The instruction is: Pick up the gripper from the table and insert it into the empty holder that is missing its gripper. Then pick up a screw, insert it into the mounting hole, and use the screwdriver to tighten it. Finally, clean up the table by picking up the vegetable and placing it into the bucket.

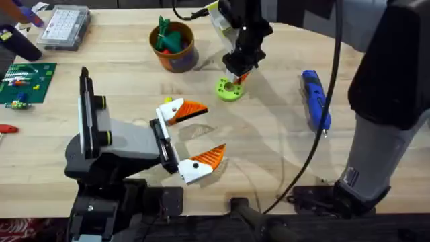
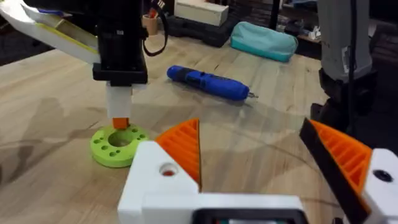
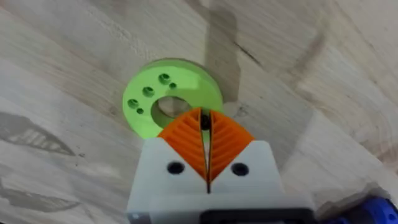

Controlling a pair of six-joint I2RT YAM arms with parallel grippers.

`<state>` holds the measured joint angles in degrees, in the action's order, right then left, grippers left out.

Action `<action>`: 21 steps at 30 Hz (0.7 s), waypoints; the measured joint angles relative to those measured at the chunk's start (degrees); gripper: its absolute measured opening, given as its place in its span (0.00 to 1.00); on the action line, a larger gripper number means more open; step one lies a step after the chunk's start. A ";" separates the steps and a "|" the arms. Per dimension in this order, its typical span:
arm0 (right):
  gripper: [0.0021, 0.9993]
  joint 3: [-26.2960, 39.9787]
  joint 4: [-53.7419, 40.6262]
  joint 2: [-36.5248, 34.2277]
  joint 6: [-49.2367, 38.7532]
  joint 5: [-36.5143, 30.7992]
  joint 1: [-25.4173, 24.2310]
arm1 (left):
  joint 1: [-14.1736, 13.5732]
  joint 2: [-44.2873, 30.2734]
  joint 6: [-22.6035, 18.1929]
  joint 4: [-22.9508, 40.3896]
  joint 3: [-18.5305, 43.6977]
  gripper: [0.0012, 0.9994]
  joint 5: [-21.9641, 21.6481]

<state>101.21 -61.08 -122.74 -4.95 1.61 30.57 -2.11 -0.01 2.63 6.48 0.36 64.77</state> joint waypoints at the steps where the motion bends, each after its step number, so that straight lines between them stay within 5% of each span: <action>1: 0.01 0.02 -0.18 0.00 0.01 -0.02 0.00 | 0.00 0.00 -0.01 0.00 0.00 0.99 0.02; 21: 0.01 0.13 -1.09 0.00 0.00 -0.02 0.00 | 0.00 0.00 -0.02 0.00 0.00 0.99 0.00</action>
<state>101.34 -62.17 -122.74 -4.94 1.58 30.57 -2.11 -0.02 2.61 6.48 0.36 64.77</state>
